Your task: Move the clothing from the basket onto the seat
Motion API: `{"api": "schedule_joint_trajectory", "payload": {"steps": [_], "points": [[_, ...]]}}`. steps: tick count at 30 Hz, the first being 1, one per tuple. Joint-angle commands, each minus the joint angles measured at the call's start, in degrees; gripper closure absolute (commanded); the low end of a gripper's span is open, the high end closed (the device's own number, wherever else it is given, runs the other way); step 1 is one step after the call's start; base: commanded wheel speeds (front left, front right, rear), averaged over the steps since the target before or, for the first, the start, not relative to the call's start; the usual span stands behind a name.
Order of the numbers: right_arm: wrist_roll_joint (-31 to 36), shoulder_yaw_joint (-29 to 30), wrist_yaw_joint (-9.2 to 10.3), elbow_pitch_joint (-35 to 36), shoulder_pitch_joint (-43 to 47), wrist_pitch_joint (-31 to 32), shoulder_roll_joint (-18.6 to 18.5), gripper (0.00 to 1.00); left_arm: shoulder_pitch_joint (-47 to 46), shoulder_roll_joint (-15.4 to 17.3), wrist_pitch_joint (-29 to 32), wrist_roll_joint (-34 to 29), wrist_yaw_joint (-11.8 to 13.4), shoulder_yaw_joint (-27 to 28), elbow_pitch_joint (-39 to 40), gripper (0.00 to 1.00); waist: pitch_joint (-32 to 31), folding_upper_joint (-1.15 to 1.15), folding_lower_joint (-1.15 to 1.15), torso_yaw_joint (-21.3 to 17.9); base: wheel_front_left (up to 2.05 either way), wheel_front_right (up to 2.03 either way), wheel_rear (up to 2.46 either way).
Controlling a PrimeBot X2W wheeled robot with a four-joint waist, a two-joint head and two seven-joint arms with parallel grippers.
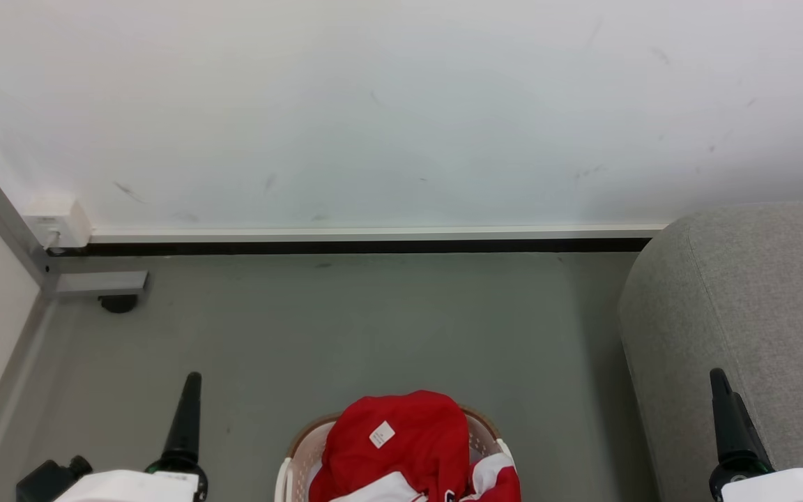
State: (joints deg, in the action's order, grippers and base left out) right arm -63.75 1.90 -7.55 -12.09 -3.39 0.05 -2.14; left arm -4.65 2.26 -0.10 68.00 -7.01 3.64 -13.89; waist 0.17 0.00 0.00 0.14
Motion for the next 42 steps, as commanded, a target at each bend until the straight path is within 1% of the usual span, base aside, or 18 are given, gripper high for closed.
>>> {"api": "schedule_joint_trajectory", "payload": {"steps": [1, 11, 21, 32, 42], "points": [[2.85, -0.47, 0.03, 1.02, -0.47, -0.73, -0.62, 0.0, -0.46, 0.45, -0.58, -3.22, 0.11, 0.0, 1.24, 0.0, -0.02, 0.0, 0.0, 0.0, 0.0, 0.0, 0.0], [13.11, -1.76, 0.03, -0.6, -0.42, -2.91, -0.69, 0.0, 0.44, 0.51, -2.81, -13.83, -0.03, -0.36, 1.82, 0.0, -0.2, 0.0, 0.0, 0.09, 0.0, 0.0, 0.0], [21.87, -2.4, 0.04, -1.51, -0.7, -4.89, -0.74, 0.0, 0.97, 0.62, -4.7, -22.37, -0.28, -0.94, 2.21, 0.0, -0.29, 0.0, 0.0, 0.17, 0.0, 0.0, 0.0], [29.96, -2.89, 0.05, -2.09, -0.56, -6.86, -0.79, 0.0, 1.49, 1.02, -6.71, -31.04, -0.4, -1.68, 2.09, 0.0, -0.25, 0.0, 0.0, 0.11, 0.0, 0.0, 0.0], [36.33, -2.48, 0.06, -2.6, -0.56, -8.43, -0.83, 0.0, 1.99, 2.07, -8.22, -38.36, -0.43, -2.76, 1.83, 0.0, -0.21, 0.0, 0.0, -0.08, 0.0, 0.0, 0.0]]}}
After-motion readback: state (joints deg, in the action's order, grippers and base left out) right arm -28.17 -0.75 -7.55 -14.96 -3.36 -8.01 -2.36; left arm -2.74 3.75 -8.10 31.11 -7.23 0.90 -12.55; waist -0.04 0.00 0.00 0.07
